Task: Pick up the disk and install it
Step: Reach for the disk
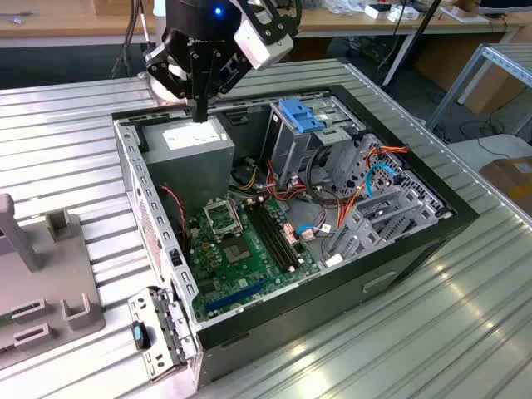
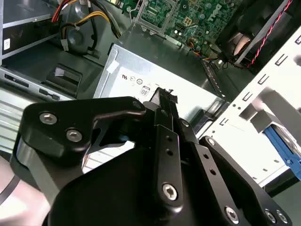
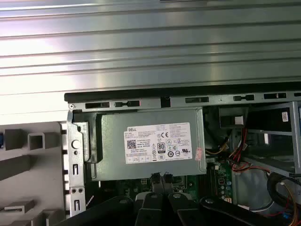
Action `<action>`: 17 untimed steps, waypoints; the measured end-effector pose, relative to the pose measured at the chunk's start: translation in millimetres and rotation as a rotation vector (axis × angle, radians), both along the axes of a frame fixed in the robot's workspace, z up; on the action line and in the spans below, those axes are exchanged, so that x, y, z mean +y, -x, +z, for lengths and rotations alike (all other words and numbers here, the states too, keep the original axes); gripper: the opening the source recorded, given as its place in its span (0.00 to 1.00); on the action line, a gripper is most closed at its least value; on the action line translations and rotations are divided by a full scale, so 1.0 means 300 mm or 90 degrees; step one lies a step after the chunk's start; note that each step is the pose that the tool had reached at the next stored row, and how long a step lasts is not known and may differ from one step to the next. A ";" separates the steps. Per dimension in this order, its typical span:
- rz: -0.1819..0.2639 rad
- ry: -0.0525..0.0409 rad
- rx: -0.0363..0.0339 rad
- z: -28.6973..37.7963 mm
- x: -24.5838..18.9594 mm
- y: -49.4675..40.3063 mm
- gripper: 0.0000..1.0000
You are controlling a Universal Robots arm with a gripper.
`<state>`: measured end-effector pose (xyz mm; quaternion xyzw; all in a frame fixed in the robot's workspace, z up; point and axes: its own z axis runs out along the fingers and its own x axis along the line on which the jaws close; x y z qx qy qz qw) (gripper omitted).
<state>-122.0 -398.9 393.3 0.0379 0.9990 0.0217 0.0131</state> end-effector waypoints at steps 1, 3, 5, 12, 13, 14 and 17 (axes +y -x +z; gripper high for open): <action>0.000 0.0000 0.0000 0.000 0.000 0.000 0.11; 0.000 0.0000 0.0000 0.000 0.000 0.000 0.11; 0.000 0.0000 0.0000 0.000 0.000 0.000 0.11; 0.000 0.0000 0.0000 0.000 0.000 0.001 0.11; 0.000 0.0000 0.0000 0.000 0.000 0.003 0.11; 0.000 0.0000 0.0000 0.000 0.000 0.006 0.11; 0.000 0.0000 0.0000 0.000 0.000 0.017 0.11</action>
